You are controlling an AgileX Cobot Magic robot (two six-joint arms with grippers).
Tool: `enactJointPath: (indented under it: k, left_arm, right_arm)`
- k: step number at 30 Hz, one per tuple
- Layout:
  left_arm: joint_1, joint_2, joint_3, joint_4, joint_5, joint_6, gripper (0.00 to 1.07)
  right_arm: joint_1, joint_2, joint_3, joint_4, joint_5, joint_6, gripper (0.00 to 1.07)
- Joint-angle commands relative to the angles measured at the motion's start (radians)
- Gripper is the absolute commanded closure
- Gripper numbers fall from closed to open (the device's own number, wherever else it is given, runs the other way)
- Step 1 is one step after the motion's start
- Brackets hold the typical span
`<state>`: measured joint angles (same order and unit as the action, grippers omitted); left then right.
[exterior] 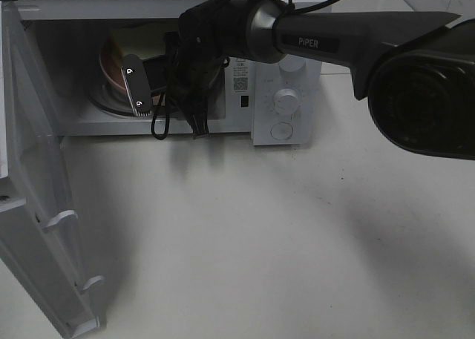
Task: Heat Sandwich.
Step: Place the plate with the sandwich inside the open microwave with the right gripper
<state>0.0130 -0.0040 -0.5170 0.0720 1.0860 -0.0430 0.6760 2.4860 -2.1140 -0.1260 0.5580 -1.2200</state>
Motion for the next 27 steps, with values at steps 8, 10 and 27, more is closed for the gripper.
enactJointPath:
  k: [8, 10, 27]
  left_arm:
    - [0.001, -0.017, 0.003, 0.004, -0.018, -0.001, 0.33]
    - [0.001, -0.017, 0.003, 0.004, -0.018, -0.001, 0.33]
    - [0.001, -0.017, 0.003, 0.004, -0.018, -0.001, 0.33]
  right_arm:
    - [-0.001, -0.016, -0.01, -0.002, -0.039, 0.003, 0.82]
    - [-0.001, -0.016, -0.01, -0.002, -0.039, 0.003, 0.69]
    - [0.002, -0.031, -0.01, -0.002, 0.041, 0.067, 0.55]
